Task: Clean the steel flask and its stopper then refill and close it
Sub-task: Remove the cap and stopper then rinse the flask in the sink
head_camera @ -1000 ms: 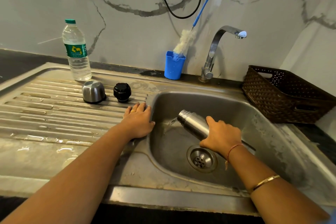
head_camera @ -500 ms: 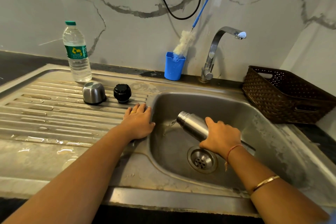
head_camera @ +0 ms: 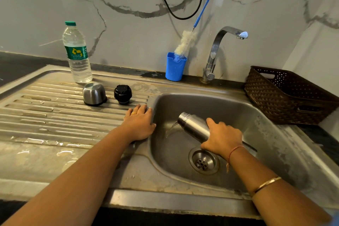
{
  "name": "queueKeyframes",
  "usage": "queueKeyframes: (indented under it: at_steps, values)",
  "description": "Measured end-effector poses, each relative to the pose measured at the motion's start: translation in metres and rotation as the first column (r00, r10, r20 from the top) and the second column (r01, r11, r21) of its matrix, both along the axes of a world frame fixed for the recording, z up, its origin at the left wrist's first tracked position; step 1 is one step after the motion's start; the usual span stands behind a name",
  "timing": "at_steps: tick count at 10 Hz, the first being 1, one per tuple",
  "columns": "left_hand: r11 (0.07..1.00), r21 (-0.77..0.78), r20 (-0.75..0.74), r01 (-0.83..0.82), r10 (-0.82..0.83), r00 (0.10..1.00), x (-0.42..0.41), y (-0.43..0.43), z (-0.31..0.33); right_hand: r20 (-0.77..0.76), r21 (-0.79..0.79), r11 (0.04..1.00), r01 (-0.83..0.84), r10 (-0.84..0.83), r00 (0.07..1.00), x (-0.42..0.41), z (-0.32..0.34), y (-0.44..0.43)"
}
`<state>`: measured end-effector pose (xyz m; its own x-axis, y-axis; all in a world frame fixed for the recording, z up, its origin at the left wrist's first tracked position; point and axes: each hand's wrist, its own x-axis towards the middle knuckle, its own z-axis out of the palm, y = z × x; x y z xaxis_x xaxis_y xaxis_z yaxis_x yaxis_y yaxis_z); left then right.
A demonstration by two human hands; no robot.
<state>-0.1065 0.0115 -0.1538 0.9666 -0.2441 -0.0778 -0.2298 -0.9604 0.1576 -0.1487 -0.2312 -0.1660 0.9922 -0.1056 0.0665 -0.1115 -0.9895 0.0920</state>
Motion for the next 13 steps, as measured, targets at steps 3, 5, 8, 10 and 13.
queueKeyframes:
  at_steps: [3,5,8,10,13]
  values:
    - [1.000,-0.006,-0.006,-0.005,0.005,1.000,-0.0007,0.0007,-0.0001,-0.013,0.002,1.000,-0.004,0.004,1.000,-0.0009,0.0013,0.0014]
    - [1.000,-0.008,-0.008,-0.003,0.003,1.000,-0.0001,0.0013,-0.0007,-0.004,-0.011,1.000,-0.008,0.008,1.000,-0.0003,0.0001,0.0020]
    - [1.000,-0.012,-0.011,-0.001,0.001,1.000,-0.0008,0.0010,0.0002,-0.012,-0.018,1.000,-0.018,0.018,1.000,-0.0009,0.0012,0.0030]
    - [1.000,-0.013,-0.009,0.002,-0.002,1.000,-0.0020,0.0009,0.0006,-0.014,-0.023,0.999,-0.023,0.022,1.000,-0.0013,0.0008,0.0035]
    - [1.000,-0.015,-0.004,0.000,0.000,1.000,-0.0004,0.0010,-0.0003,-0.014,-0.026,0.999,-0.022,0.022,1.000,-0.0015,0.0005,0.0044]
